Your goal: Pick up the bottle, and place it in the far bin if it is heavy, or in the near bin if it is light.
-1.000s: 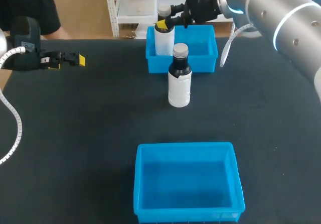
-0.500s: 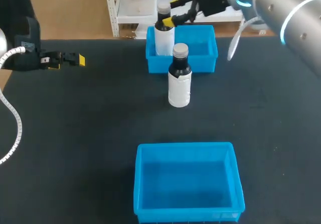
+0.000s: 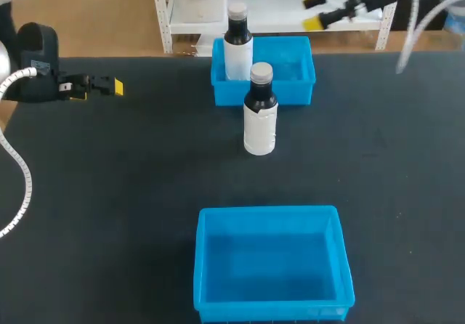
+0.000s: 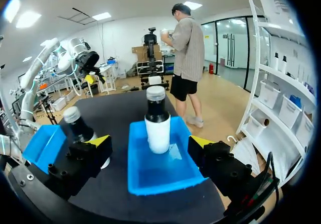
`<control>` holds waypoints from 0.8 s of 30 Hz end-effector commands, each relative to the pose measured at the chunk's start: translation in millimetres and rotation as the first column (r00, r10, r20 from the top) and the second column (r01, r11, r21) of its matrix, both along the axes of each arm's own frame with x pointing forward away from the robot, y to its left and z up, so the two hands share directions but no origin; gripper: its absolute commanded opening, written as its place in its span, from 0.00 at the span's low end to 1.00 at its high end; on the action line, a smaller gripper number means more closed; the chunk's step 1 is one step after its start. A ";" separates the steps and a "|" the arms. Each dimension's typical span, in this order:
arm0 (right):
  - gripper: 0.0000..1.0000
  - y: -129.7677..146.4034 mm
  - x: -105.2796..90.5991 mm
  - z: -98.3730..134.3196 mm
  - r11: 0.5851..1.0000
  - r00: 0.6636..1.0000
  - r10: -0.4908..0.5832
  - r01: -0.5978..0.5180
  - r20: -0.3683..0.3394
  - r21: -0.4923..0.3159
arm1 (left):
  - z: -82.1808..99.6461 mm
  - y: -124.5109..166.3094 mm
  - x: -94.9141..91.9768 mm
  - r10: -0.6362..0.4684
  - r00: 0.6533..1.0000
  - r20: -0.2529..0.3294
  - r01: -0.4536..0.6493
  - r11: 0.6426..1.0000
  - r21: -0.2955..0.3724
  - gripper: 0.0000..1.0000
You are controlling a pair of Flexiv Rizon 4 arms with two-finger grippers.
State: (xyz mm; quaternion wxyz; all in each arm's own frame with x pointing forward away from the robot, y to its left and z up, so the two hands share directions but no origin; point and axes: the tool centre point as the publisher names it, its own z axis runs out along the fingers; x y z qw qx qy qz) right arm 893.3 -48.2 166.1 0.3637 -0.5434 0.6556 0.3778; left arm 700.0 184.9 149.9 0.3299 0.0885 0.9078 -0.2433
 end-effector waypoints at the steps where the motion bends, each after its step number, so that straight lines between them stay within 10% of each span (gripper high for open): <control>1: 1.00 -54.4 -15.7 18.8 0.999 0.998 0.051 -0.050 -0.024 0.012 | 0.0 0.0 0.0 0.000 1.000 0.000 0.000 1.000 0.000 1.00; 13: 1.00 -116.6 -63.7 31.0 0.998 0.999 -0.046 0.047 0.014 -0.040 | 0.0 0.0 0.0 0.000 1.000 0.000 0.000 1.000 0.000 1.00; 24: 1.00 -103.5 -111.8 24.4 0.997 0.998 -0.047 0.049 0.034 -0.063 | 0.0 0.0 0.0 0.000 1.000 0.000 0.000 1.000 0.000 1.00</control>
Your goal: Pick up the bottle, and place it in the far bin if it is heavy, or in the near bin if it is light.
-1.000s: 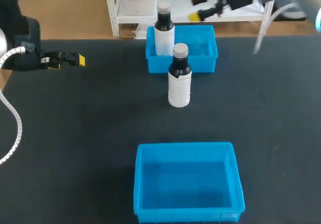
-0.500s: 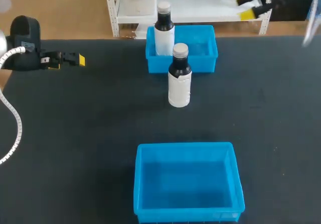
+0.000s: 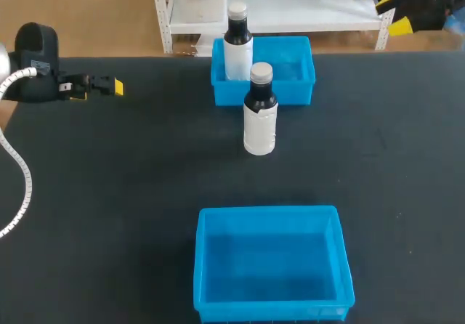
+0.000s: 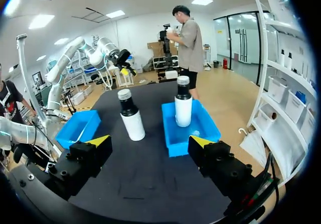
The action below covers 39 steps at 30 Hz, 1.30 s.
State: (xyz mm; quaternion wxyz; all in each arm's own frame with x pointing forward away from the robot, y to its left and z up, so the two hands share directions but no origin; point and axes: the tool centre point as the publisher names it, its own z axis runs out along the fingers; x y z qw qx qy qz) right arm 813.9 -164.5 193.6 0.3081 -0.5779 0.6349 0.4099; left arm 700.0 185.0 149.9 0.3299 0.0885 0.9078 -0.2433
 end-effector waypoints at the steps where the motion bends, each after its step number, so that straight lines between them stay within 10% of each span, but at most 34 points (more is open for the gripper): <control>1: 1.00 16.0 -35.6 -5.4 0.984 0.979 -0.174 0.177 0.106 -0.026 | 0.0 0.0 0.0 0.000 1.000 0.000 0.000 1.000 0.000 1.00; 39: 1.00 193.0 -73.6 -69.3 0.995 0.996 0.087 -0.086 -0.010 0.054 | 0.0 0.0 0.0 0.000 1.000 0.000 0.000 1.000 0.000 1.00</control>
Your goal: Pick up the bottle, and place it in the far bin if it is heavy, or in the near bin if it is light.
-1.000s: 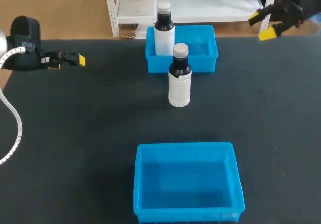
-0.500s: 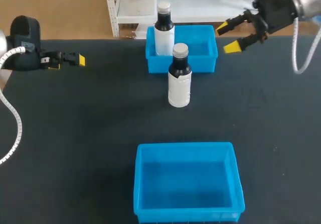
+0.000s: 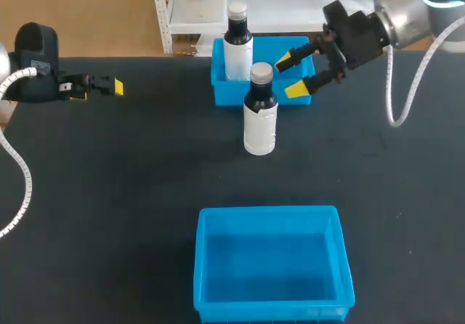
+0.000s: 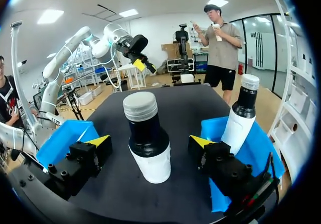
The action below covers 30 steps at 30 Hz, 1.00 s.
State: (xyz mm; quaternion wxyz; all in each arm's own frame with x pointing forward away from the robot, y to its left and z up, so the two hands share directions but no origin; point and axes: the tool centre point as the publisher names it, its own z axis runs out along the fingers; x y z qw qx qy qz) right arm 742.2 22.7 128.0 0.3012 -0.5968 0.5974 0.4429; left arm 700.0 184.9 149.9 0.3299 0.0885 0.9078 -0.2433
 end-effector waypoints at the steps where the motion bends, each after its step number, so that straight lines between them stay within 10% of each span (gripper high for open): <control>1: 1.00 7.4 -2.0 -4.2 1.000 1.000 -0.007 0.007 -0.008 0.000 | 0.0 0.0 0.0 0.000 1.000 0.000 0.000 1.000 0.000 1.00; 30: 1.00 50.5 -12.1 -6.6 1.000 0.999 -0.020 0.020 -0.038 -0.002 | 0.0 0.0 0.0 0.000 1.000 0.000 0.000 1.000 0.000 1.00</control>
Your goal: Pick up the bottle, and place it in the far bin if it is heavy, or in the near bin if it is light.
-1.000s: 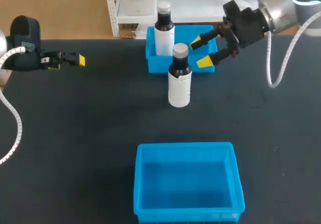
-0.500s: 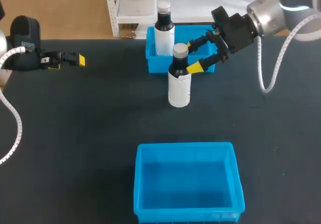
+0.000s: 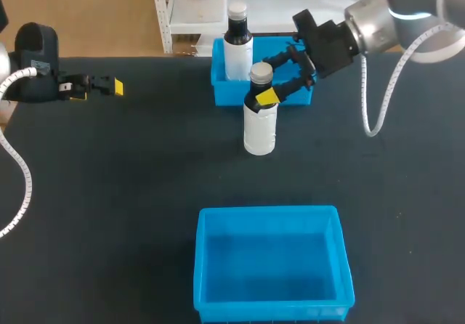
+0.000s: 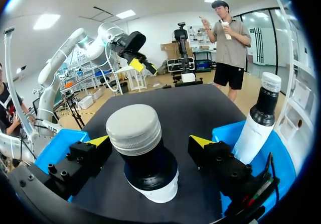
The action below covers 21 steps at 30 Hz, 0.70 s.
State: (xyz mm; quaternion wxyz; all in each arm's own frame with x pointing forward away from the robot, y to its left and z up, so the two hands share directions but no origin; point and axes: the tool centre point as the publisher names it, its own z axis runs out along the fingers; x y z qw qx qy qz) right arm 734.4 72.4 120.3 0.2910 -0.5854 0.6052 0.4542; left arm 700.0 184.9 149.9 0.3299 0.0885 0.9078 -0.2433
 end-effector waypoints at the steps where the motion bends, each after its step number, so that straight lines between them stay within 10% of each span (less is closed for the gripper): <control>1: 1.00 1.0 -4.4 1.0 1.000 1.000 -0.016 0.016 0.000 -0.003 | 0.0 0.0 0.0 0.000 1.000 0.000 0.000 1.000 0.000 1.00; 3: 0.83 1.3 -4.6 0.5 1.000 1.000 -0.020 0.020 -0.005 -0.004 | 0.0 0.0 0.0 0.000 1.000 0.000 0.000 1.000 0.000 1.00; 16: 0.82 3.6 -7.5 -0.7 1.000 1.000 -0.024 0.024 -0.016 -0.002 | 0.0 0.0 0.0 0.000 1.000 0.000 0.000 1.000 0.000 1.00; 21: 0.53 3.6 -8.8 0.6 1.000 1.000 -0.024 0.024 -0.016 0.001 | 0.0 0.0 0.0 0.000 1.000 0.000 0.000 1.000 0.000 1.00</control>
